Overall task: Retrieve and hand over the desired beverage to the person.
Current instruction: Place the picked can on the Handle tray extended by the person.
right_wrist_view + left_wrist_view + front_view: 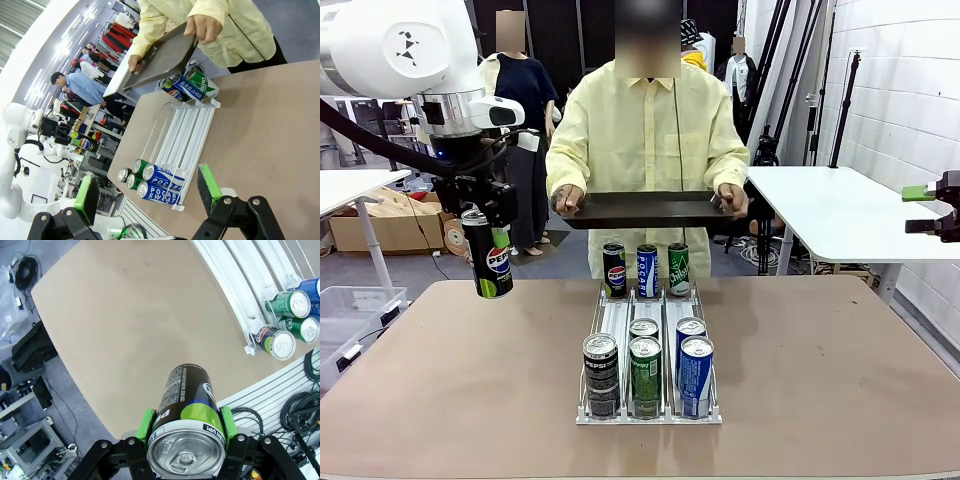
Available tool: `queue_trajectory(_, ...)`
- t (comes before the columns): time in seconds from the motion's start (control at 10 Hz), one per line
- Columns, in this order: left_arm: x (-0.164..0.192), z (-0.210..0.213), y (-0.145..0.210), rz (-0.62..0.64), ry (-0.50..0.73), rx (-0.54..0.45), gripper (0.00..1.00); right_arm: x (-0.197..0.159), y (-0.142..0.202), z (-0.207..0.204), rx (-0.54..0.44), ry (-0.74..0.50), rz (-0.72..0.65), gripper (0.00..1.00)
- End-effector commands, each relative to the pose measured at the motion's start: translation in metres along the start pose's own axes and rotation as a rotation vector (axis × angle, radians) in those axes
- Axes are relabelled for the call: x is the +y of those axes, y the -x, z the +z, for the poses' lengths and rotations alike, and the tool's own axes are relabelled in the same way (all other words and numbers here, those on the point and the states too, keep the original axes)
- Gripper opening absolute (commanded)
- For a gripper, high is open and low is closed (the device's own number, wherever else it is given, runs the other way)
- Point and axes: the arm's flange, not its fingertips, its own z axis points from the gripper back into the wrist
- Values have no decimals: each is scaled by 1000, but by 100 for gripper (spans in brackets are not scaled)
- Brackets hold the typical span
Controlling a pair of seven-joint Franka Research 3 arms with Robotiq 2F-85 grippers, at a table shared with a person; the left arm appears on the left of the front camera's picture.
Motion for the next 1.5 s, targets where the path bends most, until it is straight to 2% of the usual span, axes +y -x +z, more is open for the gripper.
queue_trajectory(0.0, 2, 6, -1, 2, -2, -12, 0, 0, -2, -1, -7, -14, -2, 100)
queue_trajectory(1.4, 2, 6, -1, 2, -2, -12, 0, 0, -2, -1, -7, -14, -2, 100)
